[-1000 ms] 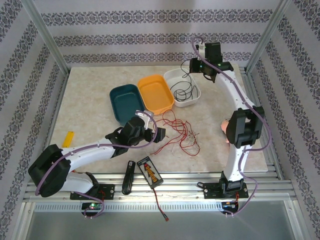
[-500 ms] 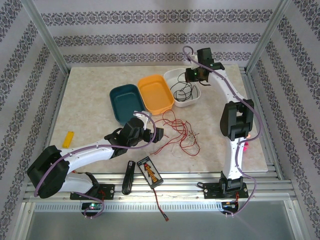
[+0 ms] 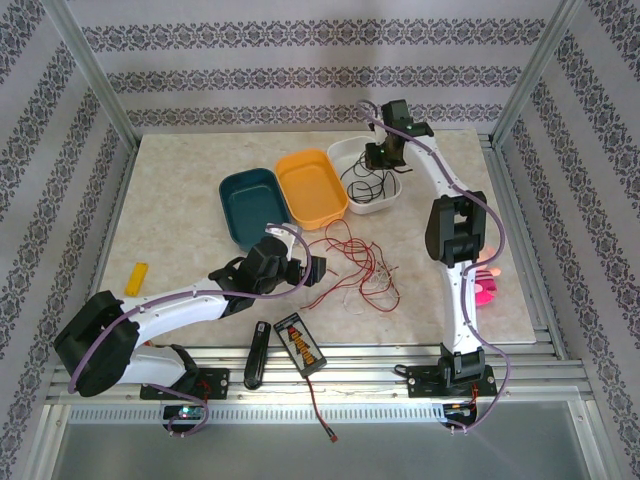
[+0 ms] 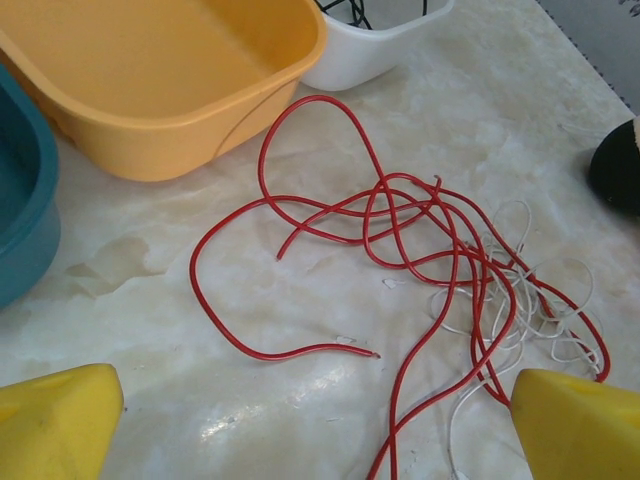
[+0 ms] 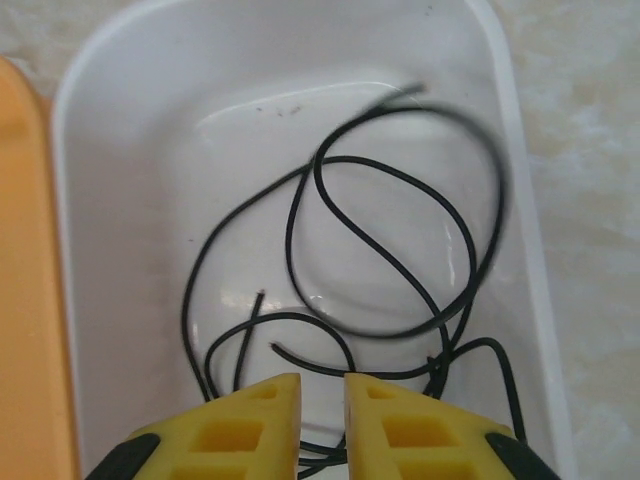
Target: Untangle the cables
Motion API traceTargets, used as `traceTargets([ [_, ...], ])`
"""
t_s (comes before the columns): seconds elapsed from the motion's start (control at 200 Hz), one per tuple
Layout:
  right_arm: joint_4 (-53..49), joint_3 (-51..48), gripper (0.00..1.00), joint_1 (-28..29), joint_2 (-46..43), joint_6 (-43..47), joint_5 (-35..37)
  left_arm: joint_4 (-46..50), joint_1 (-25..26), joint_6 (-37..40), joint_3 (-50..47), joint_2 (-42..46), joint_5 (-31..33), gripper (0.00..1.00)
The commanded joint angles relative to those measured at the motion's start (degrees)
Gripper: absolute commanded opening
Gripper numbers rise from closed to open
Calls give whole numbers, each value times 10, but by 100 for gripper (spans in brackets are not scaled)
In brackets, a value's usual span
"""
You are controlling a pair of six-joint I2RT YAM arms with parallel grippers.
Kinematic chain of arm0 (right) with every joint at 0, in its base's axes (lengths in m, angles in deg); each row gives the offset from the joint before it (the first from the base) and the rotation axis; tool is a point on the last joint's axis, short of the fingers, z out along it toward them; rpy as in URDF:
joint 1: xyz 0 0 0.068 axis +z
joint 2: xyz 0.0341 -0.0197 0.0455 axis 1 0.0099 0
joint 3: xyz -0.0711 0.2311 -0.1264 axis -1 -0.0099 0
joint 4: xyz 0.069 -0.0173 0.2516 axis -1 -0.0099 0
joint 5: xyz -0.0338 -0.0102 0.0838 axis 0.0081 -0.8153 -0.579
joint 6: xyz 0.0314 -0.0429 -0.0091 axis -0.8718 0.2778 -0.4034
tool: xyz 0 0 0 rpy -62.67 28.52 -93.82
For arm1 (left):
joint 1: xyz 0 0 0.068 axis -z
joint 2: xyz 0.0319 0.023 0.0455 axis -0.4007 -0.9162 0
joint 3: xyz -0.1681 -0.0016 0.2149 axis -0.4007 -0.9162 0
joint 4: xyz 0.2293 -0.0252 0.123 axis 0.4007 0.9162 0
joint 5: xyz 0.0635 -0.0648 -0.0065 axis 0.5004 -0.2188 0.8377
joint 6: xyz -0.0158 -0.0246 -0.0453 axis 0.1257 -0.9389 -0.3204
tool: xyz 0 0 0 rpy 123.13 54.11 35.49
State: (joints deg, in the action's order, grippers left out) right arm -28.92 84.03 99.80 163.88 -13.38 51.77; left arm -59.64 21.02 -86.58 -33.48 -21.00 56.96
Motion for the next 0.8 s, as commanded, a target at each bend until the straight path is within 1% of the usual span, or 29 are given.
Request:
traceTargets([
  [0.0,-35,30,21,-11,5,-18,37,-5,7,-12,-8,11,18,99],
  [0.135,-34,10,27,-15,-20,-20,43,5,7,-14,-5,16,36,99],
  [0.265,-23,-25,27,-16,-65,-23,44,24,7,-19,1,18,55,99],
  [0.43,-11,-77,28,-14,-128,-35,39,15,6,-30,-2,17,67,99],
  [0.55,7,-146,28,-8,-189,-48,39,6,6,-38,-4,17,73,99],
  [0.715,53,-260,36,1,-282,-70,52,0,6,-17,-3,15,59,99],
  [0.794,68,-292,39,3,-311,-76,53,-4,6,-5,-2,15,52,99],
])
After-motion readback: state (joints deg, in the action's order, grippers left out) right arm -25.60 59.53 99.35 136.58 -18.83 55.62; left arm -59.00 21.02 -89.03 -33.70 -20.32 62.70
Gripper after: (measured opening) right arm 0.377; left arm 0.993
